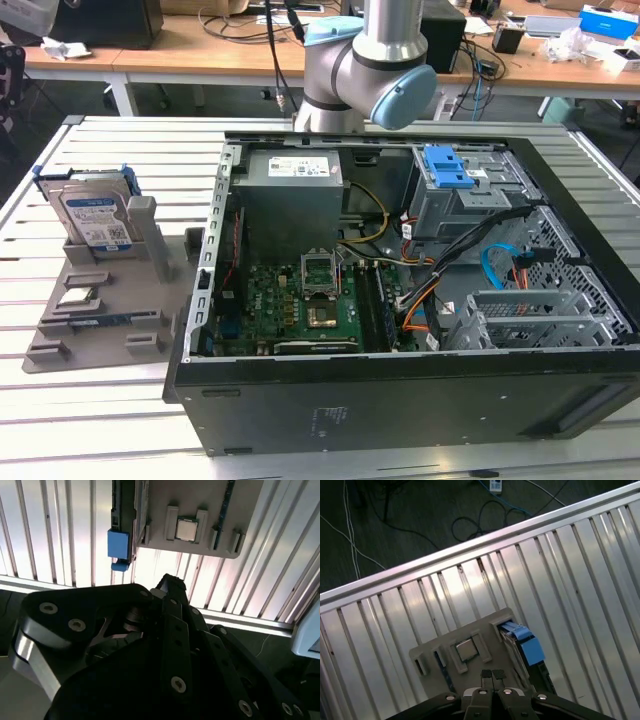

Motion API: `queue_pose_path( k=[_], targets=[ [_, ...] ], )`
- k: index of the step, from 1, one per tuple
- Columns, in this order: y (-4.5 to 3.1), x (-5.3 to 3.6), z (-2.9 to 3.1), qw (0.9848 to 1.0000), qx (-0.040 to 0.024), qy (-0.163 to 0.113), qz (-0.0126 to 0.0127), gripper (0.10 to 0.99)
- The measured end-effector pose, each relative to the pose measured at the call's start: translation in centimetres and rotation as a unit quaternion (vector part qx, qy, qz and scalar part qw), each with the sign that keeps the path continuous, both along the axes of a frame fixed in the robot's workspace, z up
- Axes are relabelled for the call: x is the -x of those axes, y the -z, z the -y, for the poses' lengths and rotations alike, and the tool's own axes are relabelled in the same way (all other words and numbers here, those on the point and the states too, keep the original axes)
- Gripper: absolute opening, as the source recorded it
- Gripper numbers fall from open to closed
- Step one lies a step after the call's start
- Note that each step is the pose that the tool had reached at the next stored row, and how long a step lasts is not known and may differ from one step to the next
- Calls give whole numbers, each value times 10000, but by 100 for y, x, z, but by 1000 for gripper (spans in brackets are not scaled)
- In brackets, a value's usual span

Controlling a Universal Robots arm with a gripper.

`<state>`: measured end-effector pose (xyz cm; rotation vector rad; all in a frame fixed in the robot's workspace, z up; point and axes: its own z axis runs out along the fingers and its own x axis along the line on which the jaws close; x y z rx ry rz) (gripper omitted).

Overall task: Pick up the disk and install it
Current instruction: 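Pick up the disk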

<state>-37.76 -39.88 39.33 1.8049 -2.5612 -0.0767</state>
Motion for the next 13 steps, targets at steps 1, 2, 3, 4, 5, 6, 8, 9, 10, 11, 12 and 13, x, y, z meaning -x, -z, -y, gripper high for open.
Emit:
queue_pose_path(
  k=[1, 2, 3, 4, 5, 6, 8, 9, 10, 11, 12, 13],
  targets=[
    [0, 0, 0, 10000, 0, -44, 0, 106],
    [0, 0, 0, 10000, 0, -75, 0, 106],
    [0, 0, 0, 9999, 0, -105, 0, 106],
    [0, 0, 0, 9999, 0, -132, 0, 106],
    [0, 0, 0, 9999, 0, -160, 0, 106],
    [0, 0, 0, 9998, 0, -195, 0, 106],
    [0, 0, 0, 9994, 0, -341, 0, 106],
    [0, 0, 0, 9993, 0, -386, 0, 106],
    [0, 0, 0, 9991, 0, -422, 0, 106],
    [0, 0, 0, 9989, 0, -459, 0, 106],
    [0, 0, 0, 9988, 0, -493, 0, 106],
    [0, 0, 0, 9986, 0, -532, 0, 106]
  ],
)
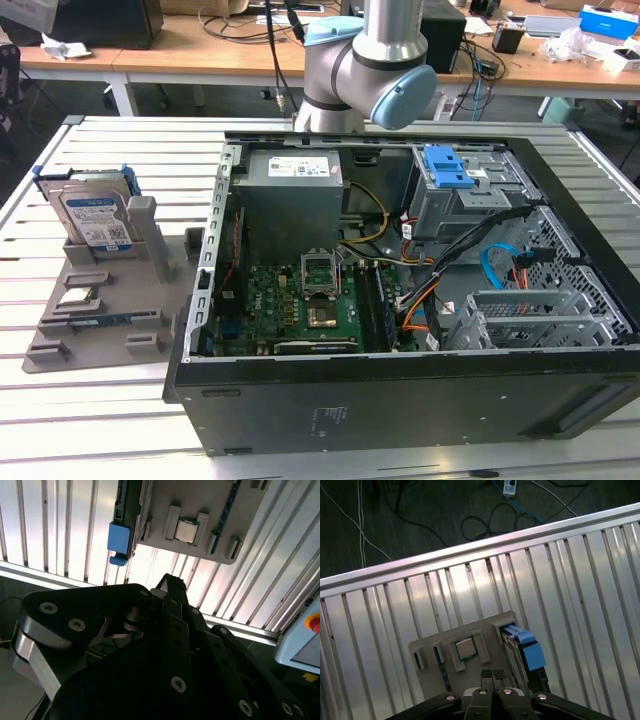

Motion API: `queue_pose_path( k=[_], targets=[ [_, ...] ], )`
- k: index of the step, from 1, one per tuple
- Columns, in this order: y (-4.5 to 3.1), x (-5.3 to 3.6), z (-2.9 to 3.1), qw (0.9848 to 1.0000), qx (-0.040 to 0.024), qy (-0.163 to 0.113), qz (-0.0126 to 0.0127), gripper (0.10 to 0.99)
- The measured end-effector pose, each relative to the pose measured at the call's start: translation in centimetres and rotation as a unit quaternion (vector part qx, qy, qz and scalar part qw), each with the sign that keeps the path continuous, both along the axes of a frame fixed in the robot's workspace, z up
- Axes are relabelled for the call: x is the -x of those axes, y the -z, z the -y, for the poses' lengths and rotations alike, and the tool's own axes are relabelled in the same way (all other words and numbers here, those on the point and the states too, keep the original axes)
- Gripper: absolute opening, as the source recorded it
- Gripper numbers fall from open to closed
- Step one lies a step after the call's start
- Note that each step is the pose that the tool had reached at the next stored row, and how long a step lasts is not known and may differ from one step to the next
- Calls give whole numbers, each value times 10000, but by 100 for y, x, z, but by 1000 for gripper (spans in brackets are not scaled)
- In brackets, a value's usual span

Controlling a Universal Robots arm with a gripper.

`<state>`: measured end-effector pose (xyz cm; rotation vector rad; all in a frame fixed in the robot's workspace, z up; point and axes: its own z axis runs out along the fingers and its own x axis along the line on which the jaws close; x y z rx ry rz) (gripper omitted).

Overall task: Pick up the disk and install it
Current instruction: 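Pick up the disk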

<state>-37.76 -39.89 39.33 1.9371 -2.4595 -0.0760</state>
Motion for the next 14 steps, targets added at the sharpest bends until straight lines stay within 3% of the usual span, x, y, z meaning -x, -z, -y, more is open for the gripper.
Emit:
queue_pose_path(
  k=[7, 14],
  targets=[
    [0, 0, 0, 9995, 0, -329, 0, 106],
    [0, 0, 0, 9976, 0, -698, 0, 106]
  ],
)
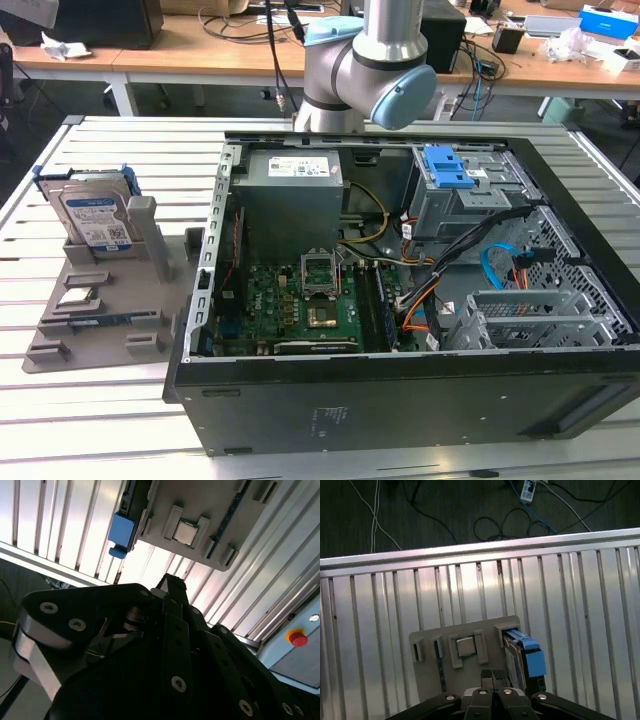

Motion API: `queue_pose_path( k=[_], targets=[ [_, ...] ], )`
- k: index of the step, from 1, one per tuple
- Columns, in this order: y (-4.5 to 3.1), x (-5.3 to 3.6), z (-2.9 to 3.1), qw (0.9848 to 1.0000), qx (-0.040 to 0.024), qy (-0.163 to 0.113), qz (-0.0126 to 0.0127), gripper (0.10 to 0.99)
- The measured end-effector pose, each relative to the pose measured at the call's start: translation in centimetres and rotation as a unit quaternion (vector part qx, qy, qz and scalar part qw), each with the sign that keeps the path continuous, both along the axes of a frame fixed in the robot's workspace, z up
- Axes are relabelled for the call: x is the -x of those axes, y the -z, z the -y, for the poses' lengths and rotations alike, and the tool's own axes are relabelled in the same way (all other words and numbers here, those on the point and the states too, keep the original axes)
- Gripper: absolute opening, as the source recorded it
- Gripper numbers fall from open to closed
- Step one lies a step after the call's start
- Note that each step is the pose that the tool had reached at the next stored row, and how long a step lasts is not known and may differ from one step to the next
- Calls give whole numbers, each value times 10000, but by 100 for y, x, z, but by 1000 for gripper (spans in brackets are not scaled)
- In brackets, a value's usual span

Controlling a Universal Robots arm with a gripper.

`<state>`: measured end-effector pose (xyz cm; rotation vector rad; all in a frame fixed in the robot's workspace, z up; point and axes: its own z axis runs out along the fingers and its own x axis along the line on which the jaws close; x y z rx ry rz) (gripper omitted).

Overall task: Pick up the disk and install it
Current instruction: 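Pick up the disk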

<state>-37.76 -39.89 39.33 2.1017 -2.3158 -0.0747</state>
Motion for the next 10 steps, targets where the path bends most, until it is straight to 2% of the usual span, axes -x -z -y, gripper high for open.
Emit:
queue_pose_path(
  k=[10],
  targets=[
    [0, 0, 0, 9993, 0, -364, 0, 106]
  ],
)
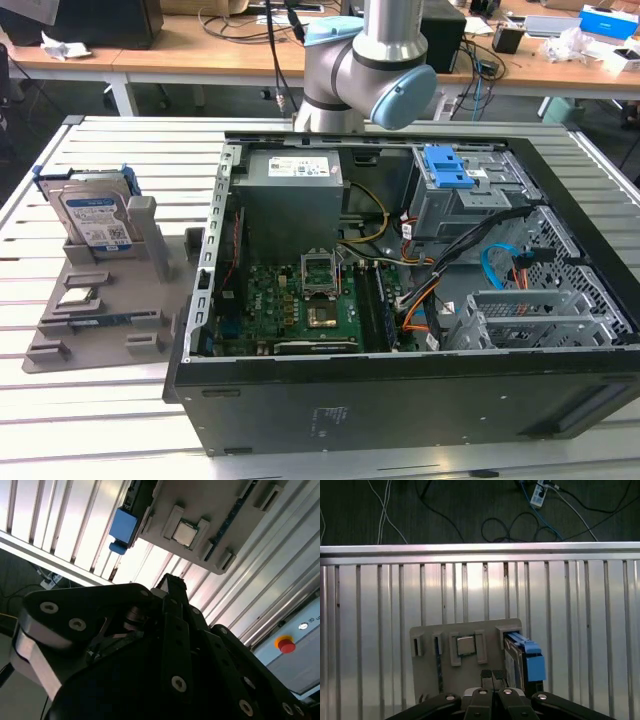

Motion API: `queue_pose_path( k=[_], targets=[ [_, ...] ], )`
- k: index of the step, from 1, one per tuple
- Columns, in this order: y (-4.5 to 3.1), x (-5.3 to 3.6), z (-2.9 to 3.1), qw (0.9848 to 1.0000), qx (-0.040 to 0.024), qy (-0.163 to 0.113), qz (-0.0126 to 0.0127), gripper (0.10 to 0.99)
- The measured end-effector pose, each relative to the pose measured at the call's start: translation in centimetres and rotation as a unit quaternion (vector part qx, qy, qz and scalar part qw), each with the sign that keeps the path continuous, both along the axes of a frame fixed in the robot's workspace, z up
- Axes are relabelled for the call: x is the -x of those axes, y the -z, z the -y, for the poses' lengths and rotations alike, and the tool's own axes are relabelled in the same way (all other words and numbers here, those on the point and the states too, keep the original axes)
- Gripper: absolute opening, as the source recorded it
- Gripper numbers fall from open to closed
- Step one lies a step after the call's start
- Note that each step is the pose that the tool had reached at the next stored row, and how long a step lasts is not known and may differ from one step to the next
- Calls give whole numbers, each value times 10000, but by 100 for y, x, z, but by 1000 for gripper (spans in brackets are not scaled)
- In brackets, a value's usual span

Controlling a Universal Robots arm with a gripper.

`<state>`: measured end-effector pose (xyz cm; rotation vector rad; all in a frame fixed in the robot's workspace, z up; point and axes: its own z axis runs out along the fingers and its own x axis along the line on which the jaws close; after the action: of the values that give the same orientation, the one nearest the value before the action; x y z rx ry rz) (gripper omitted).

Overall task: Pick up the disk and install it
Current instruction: 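Pick up the disk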

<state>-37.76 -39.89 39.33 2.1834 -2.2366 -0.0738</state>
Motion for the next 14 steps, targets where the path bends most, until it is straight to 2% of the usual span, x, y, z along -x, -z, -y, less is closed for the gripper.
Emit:
queue_pose_path(
  k=[6, 7, 10, 11, 12, 14],
  targets=[
    [0, 0, 0, 10000, 0, -17, 0, 106],
    [0, 0, 0, 10000, 0, -26, 0, 294],
    [0, 0, 0, 10000, 0, -36, 0, 475],
    [0, 0, 0, 10000, 0, -38, 0, 475],
    [0, 0, 0, 10000, 0, -42, 0, 541],
    [0, 0, -2, 10000, 0, -45, 0, 541]
  ],
)
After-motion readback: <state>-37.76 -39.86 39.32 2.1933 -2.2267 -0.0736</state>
